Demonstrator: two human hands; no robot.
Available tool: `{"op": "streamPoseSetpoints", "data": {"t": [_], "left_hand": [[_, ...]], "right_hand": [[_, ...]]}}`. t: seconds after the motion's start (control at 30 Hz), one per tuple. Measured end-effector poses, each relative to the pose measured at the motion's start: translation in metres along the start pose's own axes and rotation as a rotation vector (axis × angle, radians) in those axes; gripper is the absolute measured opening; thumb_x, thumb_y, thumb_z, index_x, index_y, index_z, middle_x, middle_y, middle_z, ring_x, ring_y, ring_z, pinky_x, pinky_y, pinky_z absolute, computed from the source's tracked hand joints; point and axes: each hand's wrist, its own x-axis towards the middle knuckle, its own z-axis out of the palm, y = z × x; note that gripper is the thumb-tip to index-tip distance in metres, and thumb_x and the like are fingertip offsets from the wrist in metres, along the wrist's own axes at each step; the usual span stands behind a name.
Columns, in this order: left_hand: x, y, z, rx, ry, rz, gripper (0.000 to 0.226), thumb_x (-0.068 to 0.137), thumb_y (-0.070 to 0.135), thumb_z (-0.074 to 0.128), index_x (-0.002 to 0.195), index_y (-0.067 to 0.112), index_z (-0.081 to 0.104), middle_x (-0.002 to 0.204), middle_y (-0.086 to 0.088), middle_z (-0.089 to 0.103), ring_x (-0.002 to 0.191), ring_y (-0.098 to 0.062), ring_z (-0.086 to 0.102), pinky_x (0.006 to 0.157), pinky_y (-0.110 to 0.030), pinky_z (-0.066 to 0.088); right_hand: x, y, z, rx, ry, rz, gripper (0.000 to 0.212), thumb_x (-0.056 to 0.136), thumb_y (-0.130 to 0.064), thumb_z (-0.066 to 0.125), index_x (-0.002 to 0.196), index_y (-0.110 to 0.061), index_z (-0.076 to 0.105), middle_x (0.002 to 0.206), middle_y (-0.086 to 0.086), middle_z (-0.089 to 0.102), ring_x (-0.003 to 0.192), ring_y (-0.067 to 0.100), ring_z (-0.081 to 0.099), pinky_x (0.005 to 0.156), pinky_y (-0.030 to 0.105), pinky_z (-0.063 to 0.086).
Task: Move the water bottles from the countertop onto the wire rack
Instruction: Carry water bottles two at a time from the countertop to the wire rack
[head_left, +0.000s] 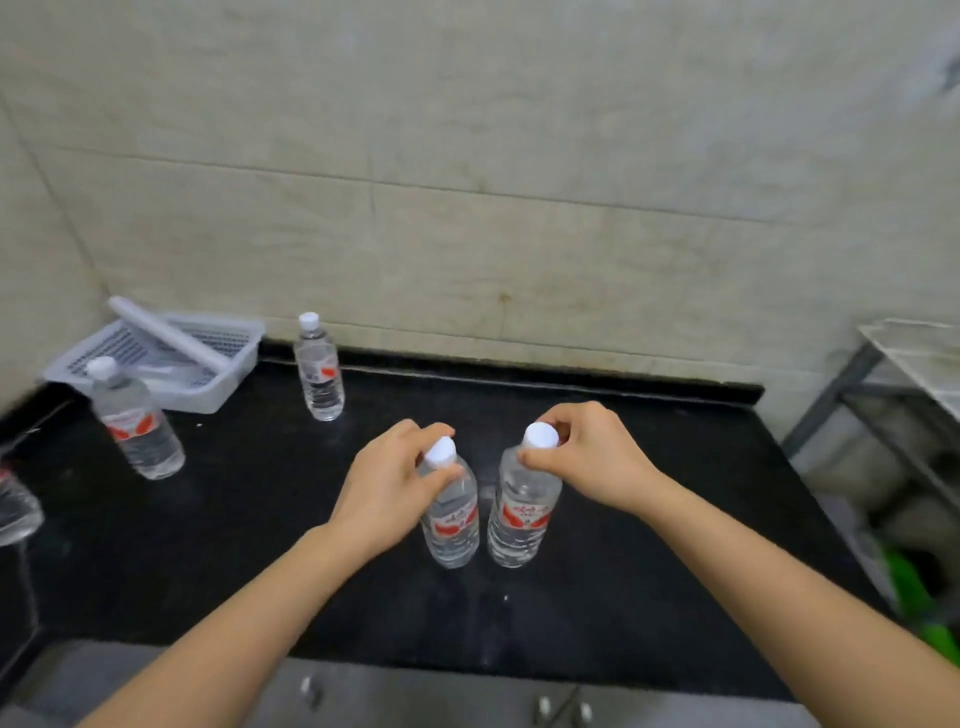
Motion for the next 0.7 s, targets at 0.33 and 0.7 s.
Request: {"op": "streamPoseSetpoints", "data": {"t": [0.33,0.7], "left_hand": [[0.063,0.225,0.148,-0.204,0.006,0.198,0.04,0.08,0.028,0.071,0.118,0.021,0.064,0.089,0.0,0.062,0.081,-0.016,0.058,0.076,-0.034,0.048],[0.144,0.43,0.252,-0.5,-0.124,0.302,0.052,0.07,0.028,0.08,0.119,0.019,0.065,0.107,-0.002,0.072,0.091,-0.009,0.066,0.087,-0.034,0.054]], "right_hand": [[-0.074,0.159,-0.209,0.023,0.368,0.093,0.013,0.07,-0.021,0.075,0.067,-0.013,0.067,0.055,-0.008,0.052,0.052,0.003,0.042,0.047,0.018,0.033],[-0.12,0.261,-0.395,0.043,0.702,0.164,0.013,0.072,-0.022,0.079,0.072,-0.013,0.07,0.053,-0.008,0.051,0.045,-0.001,0.042,0.045,0.016,0.031]]}}
